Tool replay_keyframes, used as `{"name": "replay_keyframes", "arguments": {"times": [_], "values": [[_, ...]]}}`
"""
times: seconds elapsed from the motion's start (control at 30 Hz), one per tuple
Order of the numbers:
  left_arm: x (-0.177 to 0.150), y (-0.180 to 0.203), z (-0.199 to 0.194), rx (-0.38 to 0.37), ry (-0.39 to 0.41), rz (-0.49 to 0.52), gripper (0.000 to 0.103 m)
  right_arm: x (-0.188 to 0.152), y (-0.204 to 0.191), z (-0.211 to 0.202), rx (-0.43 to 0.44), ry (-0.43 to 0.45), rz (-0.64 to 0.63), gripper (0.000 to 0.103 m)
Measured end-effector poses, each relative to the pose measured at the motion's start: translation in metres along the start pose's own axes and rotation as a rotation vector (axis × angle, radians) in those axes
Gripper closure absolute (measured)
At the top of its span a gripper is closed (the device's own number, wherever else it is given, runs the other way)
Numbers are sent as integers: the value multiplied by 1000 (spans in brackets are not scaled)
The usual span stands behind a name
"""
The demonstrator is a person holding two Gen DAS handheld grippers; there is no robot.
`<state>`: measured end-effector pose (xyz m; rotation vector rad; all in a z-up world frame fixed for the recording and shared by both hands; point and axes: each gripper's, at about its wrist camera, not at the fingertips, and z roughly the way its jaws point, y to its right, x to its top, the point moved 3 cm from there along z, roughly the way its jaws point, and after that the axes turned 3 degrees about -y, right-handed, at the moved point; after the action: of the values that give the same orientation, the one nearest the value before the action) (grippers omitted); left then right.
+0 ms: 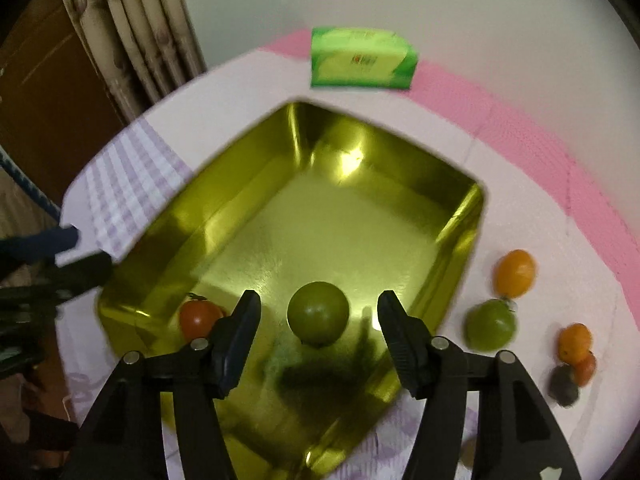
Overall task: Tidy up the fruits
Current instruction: 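Lower the green tomato into the gold tray and open the right gripper, then grasp the orange with the right gripper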
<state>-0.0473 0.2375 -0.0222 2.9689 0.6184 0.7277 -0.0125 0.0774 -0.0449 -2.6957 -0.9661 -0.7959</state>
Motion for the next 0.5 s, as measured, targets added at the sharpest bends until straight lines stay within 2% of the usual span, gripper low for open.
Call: {"name": "replay_keyframes", "arguments": {"times": [0.07,0.1,0.2,0.37,0.5], "values": [[0,4,-3,3,12,19,35,-12,12,-31,6,70,25,44],[-1,7,-3,3,16,29,35,-20,20,-45,-3,97,41,40],[-3,13,-4,18,16,49,34,-51,53,-75,-72,123,101,35],[-7,25,-5,23,12,83,34,-119,116,-94,-193,69,234,34],[-11,42,-6,25,15,131,34,-160,145,-89,-217,4,308,35]]}}
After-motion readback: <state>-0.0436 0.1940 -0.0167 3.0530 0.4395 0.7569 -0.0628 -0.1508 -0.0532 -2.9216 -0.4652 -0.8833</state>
